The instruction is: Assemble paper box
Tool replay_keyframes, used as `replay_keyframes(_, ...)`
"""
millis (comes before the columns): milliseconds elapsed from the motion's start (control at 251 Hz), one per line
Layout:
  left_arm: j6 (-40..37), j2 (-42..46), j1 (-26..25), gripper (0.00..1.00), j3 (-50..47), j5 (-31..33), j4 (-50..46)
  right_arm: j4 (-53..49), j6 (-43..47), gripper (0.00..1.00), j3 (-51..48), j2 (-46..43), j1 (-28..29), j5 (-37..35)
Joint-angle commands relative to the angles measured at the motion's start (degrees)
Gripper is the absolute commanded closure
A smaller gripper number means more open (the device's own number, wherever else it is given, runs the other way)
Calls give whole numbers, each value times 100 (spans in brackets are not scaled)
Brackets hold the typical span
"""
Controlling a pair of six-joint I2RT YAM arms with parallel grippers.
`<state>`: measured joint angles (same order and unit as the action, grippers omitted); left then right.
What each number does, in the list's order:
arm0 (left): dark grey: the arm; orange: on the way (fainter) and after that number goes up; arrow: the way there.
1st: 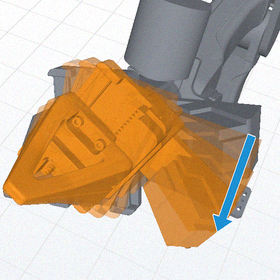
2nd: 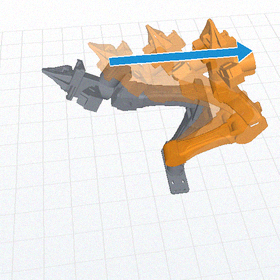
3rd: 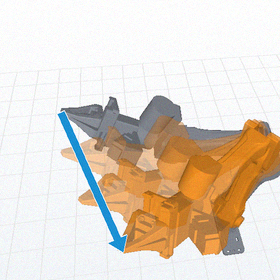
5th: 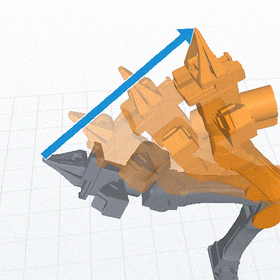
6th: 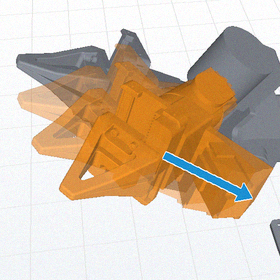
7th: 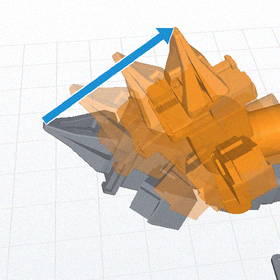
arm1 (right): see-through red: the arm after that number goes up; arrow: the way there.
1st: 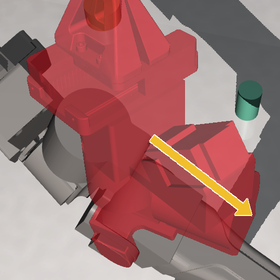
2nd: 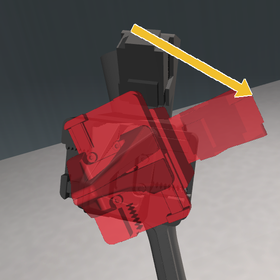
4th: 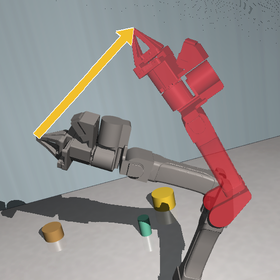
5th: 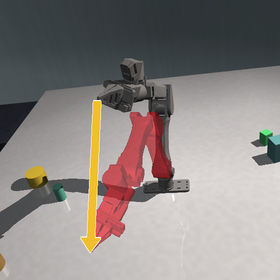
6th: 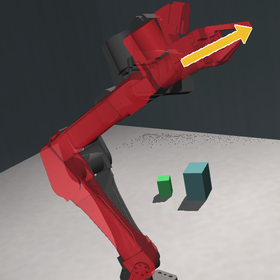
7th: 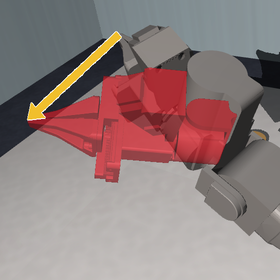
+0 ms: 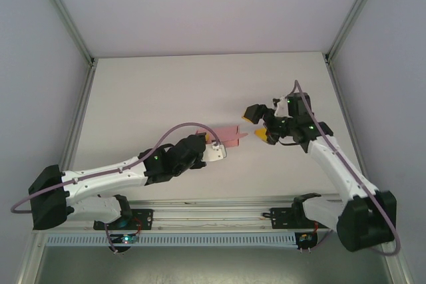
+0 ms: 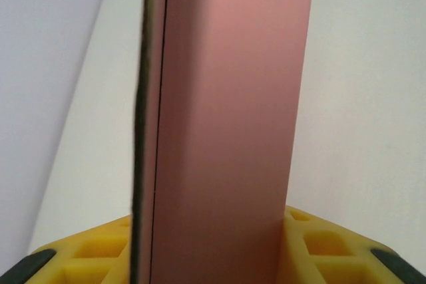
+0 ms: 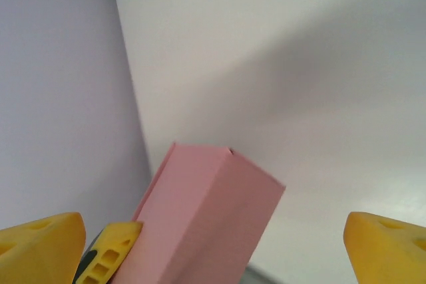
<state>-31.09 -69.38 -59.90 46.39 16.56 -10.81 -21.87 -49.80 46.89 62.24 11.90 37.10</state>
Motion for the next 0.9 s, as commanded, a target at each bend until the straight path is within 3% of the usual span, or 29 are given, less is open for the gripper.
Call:
replay_keyframes(0,406,-74,102,64,335,-512,-889,35,1189,2,202,-707,84,-1930)
replay_keyframes(72,493,-259,185,63,509,-787,-1362,848,1356,1,-258,-1089,78,-1846)
replay_keyframes(235,991,-874,573,63,960,-1112,-2160,2864,1812,2,-1261,-1571,135,-418)
replay_keyframes(387,1134,-1463,983,63,1311,-1661,-2526,2684,2525,1,-1475,-1729,284,-417)
replay_keyframes(559,1036,-1695,1386,63,1390,-2511,-2237,2978,2841,2,-1763,-1475,471,10)
replay_keyframes(754,623,-1734,1624,59,1372,-3044,-2401,2483,3760,1,-1667,-781,922,-566)
replay_keyframes(894,509,-1877,1638,59,1398,-2921,-2450,2380,4041,2,-1416,-351,1108,-1056)
